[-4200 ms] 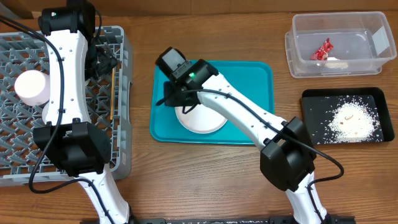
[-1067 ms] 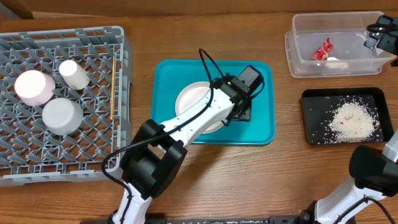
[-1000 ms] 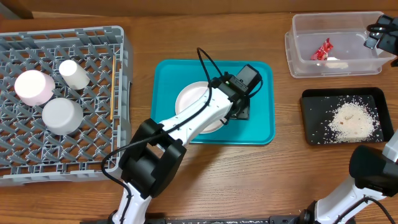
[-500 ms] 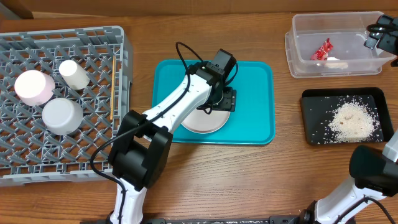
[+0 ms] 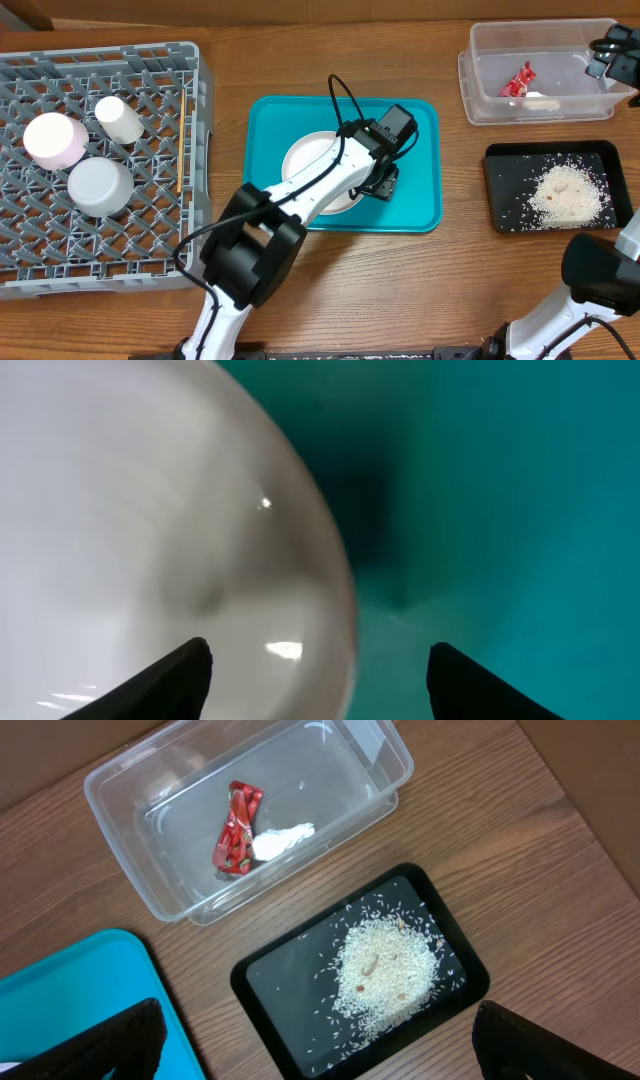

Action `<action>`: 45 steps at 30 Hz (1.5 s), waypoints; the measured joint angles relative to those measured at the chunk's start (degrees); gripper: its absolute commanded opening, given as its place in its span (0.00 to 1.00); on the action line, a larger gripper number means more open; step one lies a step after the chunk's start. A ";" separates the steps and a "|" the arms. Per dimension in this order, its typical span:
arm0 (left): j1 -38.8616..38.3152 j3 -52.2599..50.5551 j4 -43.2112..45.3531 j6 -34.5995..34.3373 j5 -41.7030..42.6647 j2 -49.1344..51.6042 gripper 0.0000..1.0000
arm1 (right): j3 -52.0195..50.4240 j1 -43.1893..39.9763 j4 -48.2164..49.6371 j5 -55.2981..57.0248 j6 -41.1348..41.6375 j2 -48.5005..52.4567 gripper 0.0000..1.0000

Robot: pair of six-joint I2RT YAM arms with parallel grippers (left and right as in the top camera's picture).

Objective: Sort waste into correct bins and load items into the dishwasher
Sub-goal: 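Close the left gripper on the rim of the white plate, then lift the plate and carry it left into the dish rack upright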

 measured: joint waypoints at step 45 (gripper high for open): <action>18.18 52.13 -31.63 -0.55 -0.98 5.81 0.04 | 0.00 0.02 -0.02 -0.02 -0.02 0.00 1.00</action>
